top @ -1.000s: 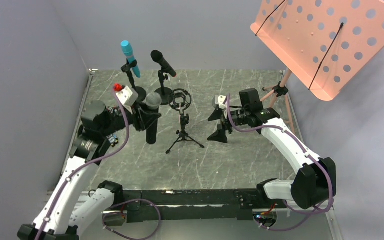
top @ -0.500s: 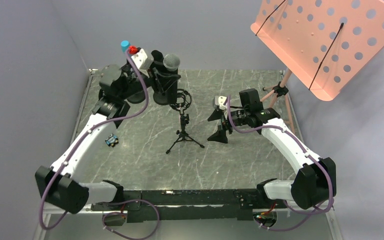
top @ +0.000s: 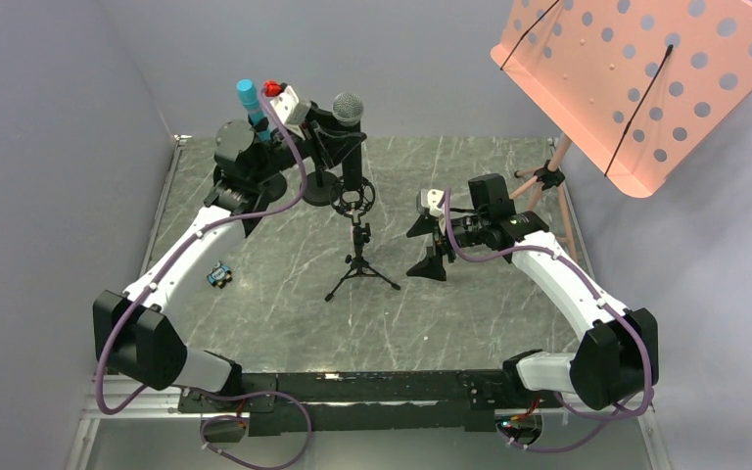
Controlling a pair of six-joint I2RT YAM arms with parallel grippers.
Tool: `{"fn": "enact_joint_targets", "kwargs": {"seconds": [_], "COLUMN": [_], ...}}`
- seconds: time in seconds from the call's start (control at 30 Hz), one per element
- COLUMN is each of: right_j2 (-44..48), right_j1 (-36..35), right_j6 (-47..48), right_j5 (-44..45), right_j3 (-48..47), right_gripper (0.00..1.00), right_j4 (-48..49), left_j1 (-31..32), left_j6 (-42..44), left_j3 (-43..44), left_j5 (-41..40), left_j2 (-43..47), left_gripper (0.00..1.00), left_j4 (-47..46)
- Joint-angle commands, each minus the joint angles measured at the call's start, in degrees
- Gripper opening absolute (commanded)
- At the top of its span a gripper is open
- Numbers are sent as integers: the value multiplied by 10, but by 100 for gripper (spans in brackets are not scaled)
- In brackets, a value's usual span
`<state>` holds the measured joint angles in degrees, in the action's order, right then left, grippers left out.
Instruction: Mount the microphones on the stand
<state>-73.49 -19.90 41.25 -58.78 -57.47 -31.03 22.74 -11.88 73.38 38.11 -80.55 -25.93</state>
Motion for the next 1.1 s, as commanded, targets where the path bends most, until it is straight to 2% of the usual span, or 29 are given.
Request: {"fn": "enact_joint_targets", "kwargs": {"seconds": [0.0, 0.23, 0.57, 1.07], "right_j2": [1, -7, -8, -9], "right_j1": [2, 2, 3, 3], "right_j6": [21, 21, 22, 30], "right_j5": [-7, -6, -4, -5], "right_j3": [-12, -13, -13, -14], "right_gripper": [100, 100, 100, 100], "right_j4": [-6, -7, -7, -14], "left_j1": [5, 5, 5, 7], "left_j6": [-9, -7, 9, 87], "left_j3": [-15, -66, -70, -106], "left_j5": [8, 7, 7, 30], "left_j2": [24, 54, 54, 22], "left_gripper": [0, 0, 0, 0], "left_j4": [-59, -63, -49, -26]}}
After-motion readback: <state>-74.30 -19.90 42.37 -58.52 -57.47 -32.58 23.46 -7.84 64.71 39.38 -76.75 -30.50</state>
